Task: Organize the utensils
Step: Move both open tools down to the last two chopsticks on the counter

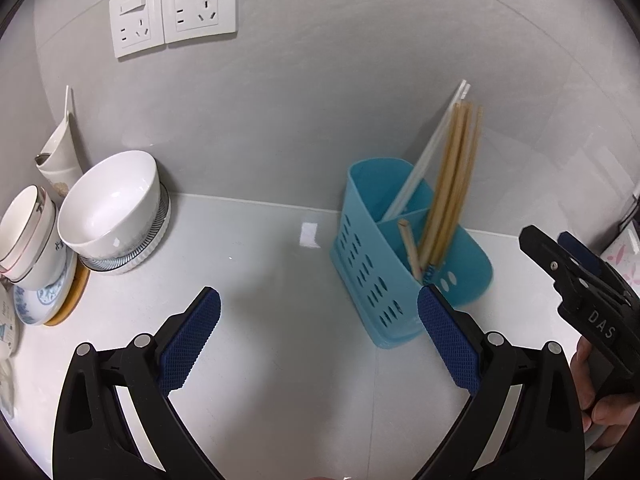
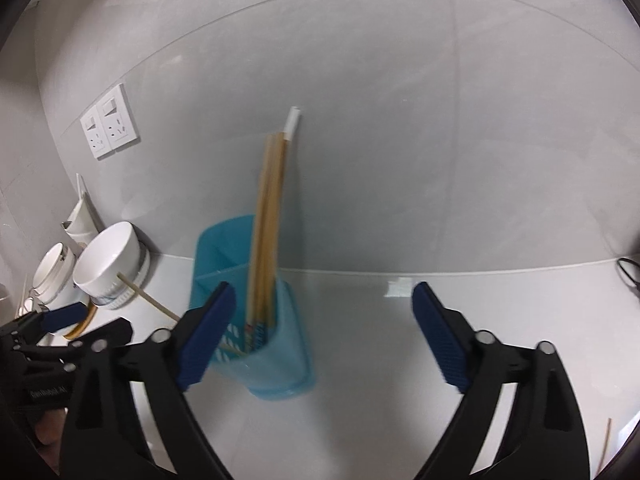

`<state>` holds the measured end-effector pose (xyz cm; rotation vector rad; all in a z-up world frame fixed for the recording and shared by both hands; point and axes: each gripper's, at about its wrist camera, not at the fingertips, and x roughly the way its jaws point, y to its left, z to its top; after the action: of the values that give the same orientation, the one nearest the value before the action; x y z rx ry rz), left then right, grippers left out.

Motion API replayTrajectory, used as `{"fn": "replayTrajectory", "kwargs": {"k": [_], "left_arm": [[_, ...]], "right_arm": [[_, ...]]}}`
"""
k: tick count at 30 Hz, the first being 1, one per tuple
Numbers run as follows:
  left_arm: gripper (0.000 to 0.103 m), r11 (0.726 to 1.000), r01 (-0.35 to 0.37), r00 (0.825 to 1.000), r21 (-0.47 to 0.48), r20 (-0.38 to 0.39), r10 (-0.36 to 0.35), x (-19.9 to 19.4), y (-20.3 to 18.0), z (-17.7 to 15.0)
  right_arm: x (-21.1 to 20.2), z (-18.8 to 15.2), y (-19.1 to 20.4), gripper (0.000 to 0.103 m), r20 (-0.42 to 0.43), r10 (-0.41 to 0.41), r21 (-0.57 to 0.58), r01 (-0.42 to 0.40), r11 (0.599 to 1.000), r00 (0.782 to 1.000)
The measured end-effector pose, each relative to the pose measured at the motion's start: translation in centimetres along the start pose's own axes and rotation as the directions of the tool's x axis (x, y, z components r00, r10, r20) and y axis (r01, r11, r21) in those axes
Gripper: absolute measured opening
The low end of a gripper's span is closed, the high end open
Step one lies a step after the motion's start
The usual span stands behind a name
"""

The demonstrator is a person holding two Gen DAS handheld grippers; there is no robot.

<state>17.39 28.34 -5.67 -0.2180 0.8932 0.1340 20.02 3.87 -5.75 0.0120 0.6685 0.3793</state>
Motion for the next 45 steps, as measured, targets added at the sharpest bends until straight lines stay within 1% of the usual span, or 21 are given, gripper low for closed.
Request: {"fn": "replayTrajectory", "kwargs": {"k": [4, 7, 10, 17, 24, 28, 31, 33, 35, 37, 40, 43, 45], "left_arm": [[0.097, 1.000, 0.005, 1.000, 0.008, -0.005, -0.005, -0.8, -0.8, -0.7], [0.097, 1.000, 0.013, 1.000, 0.011, -0.012, -0.012, -1.4, -1.2, -1.4], [0.097, 1.000, 0.027, 0.999, 0.016, -0.021, -0.027, -2.2, -1.7, -2.1], [0.097, 0.998, 0.058, 0.997, 0.030, -0.046, -0.056, -3.6, -3.2, -3.6], [0.097, 0.994, 0.090, 0.994, 0.062, -0.074, -0.086, -4.1, -6.9, -5.0], [0.097, 0.988, 0.118, 0.988, 0.095, -0.107, -0.108, -4.0, -10.6, -6.3], [0.097, 0.986, 0.132, 0.985, 0.103, -0.124, -0.119, -3.9, -13.6, -7.5], [0.096, 0.986, 0.135, 0.983, 0.101, -0.135, -0.121, -3.8, -15.8, -8.4], [0.096, 0.985, 0.146, 0.978, 0.094, -0.163, -0.129, -3.6, -17.6, -9.3], [0.096, 0.985, 0.149, 0.973, 0.085, -0.190, -0.131, -3.2, -19.4, -10.5], [0.096, 0.985, 0.151, 0.967, 0.086, -0.218, -0.129, -2.7, -21.8, -12.1], [0.096, 0.983, 0.152, 0.959, 0.100, -0.256, -0.122, -1.9, -24.1, -13.7], [0.096, 0.983, 0.143, 0.953, 0.114, -0.285, -0.106, -1.1, -25.7, -14.8]], "right_arm": [[-1.5, -0.4, -1.1, 0.095, -0.024, -0.068, -0.002, 0.068, 0.998, 0.997], [-2.6, -0.8, -1.7, 0.095, -0.023, -0.092, 0.010, 0.092, 0.996, 0.995], [-3.8, -1.2, -2.1, 0.095, -0.038, -0.095, 0.016, 0.096, 0.995, 0.995], [-6.6, -2.6, -3.0, 0.095, -0.044, -0.133, 0.014, 0.134, 0.991, 0.990], [-8.7, -4.0, -5.6, 0.095, -0.055, -0.187, 0.014, 0.188, 0.982, 0.981], [-9.9, -5.0, -8.9, 0.095, -0.075, -0.222, 0.017, 0.223, 0.975, 0.972], [-10.9, -6.0, -12.1, 0.095, -0.099, -0.237, 0.018, 0.240, 0.971, 0.966], [-11.7, -6.7, -14.3, 0.095, -0.136, -0.240, 0.007, 0.243, 0.970, 0.961], [-12.3, -7.4, -16.3, 0.095, -0.187, -0.227, 0.004, 0.232, 0.973, 0.956], [-13.0, -8.0, -17.9, 0.095, -0.196, -0.236, -0.008, 0.239, 0.971, 0.952], [-13.5, -9.7, -20.6, 0.095, -0.223, -0.263, -0.027, 0.264, 0.964, 0.939], [-13.8, -11.6, -24.0, 0.095, -0.263, -0.273, -0.003, 0.282, 0.959, 0.925], [-13.9, -12.8, -25.6, 0.095, -0.291, -0.285, 0.005, 0.299, 0.954, 0.913]]}}
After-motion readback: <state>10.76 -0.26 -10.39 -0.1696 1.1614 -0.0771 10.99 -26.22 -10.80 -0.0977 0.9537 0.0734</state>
